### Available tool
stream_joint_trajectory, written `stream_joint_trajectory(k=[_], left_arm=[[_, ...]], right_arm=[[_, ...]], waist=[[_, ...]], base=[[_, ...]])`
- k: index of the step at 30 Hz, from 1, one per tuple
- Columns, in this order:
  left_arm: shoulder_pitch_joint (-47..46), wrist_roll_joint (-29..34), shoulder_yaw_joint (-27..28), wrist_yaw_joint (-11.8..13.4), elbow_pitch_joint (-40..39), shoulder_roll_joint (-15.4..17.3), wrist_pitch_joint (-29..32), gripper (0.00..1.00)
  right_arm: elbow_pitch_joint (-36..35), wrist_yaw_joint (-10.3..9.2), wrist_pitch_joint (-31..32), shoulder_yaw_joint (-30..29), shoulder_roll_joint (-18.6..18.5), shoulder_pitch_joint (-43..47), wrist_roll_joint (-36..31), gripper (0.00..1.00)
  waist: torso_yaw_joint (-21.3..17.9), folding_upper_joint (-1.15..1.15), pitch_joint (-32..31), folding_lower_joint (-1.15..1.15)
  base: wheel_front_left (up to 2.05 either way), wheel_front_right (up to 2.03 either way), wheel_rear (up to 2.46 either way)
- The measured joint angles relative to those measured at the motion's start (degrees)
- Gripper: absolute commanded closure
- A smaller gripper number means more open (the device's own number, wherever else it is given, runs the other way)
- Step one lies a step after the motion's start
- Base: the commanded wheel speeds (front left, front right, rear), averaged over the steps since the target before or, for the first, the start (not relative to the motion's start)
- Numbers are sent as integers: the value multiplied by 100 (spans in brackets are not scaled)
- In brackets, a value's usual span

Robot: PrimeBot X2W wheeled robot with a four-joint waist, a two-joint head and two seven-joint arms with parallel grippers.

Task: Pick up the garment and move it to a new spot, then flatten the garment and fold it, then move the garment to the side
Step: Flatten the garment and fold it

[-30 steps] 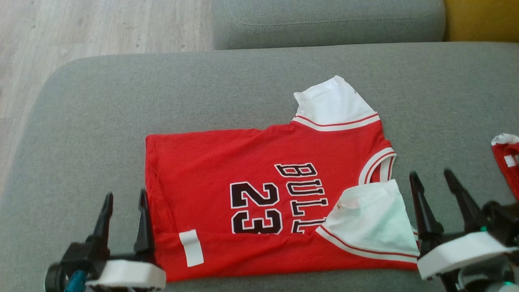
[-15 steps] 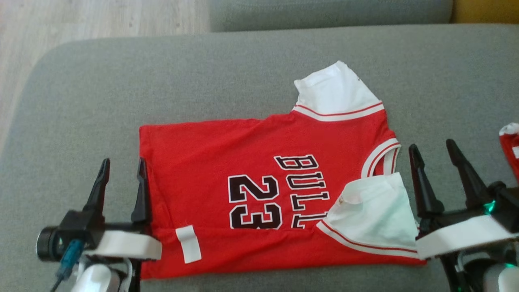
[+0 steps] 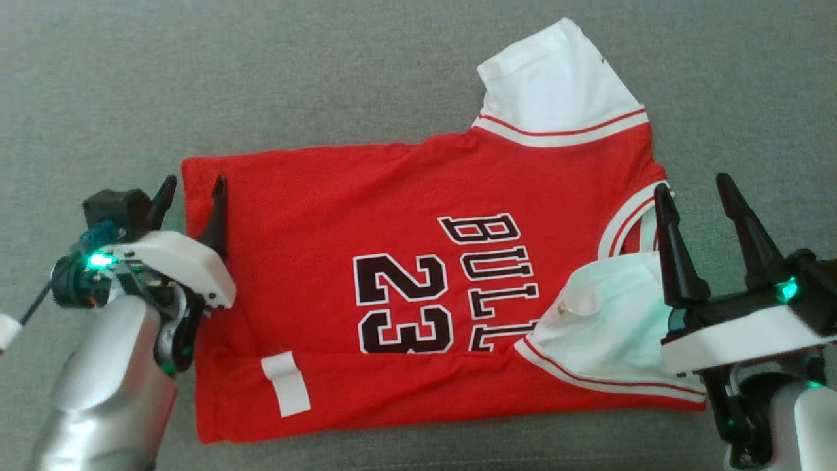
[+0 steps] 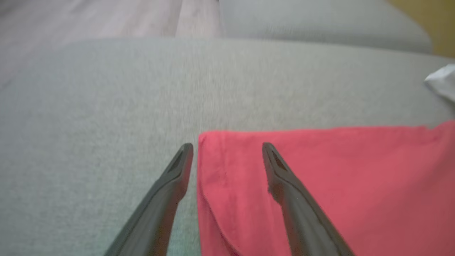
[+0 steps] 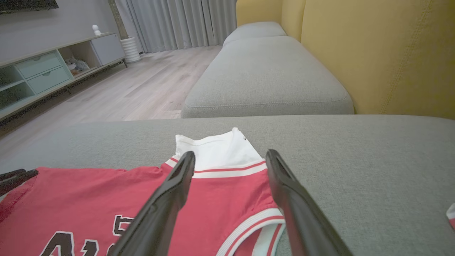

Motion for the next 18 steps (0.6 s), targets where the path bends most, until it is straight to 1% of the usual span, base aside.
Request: stream_joint_trajectory(k=[2,5,6,7,8,10,14,17,18], left_arm=[[-163,-90,-2,-87,450,-4,186,0],[-415,-231,25,-260,904,-8,279,0],[-529,-274,25,-322,1027,-23,330,2],[-622,-326,27,-381,1132,-48,338,60],[-688,-353,26,-430,1213,-60,338,100],[-773,-354,23,-510,1354,-71,314,100],[-826,-347,-2,-578,1541,-140,24,100],[-876,-324,-49,-582,1626,-205,-148,100],[-900,-310,-87,-624,1630,-220,-202,100]], right_arm=[[96,0,-54,14,2,-68,0,0],[194,0,-105,22,3,-82,10,0],[231,0,-164,20,3,-83,11,0],[275,0,-214,15,3,-93,19,0],[335,0,-252,13,3,-135,26,0],[422,0,-411,4,3,-296,67,0],[783,0,-679,-90,-20,-861,146,0],[1230,0,-734,-101,-162,-1345,267,0],[1413,0,-746,-98,-234,-1513,319,0]], waist=[[-46,0,85,-1],[-114,0,141,-3],[-128,0,152,-3],[-137,0,156,-3],[-140,0,159,-2],[-135,0,166,-3],[-108,0,179,-2],[-51,0,203,-3],[-22,0,219,-2]], base=[[0,0,0],[0,0,0],[0,0,0],[0,0,0],[0,0,0],[0,0,0],[0,0,0],[0,0,0],[0,0,0]])
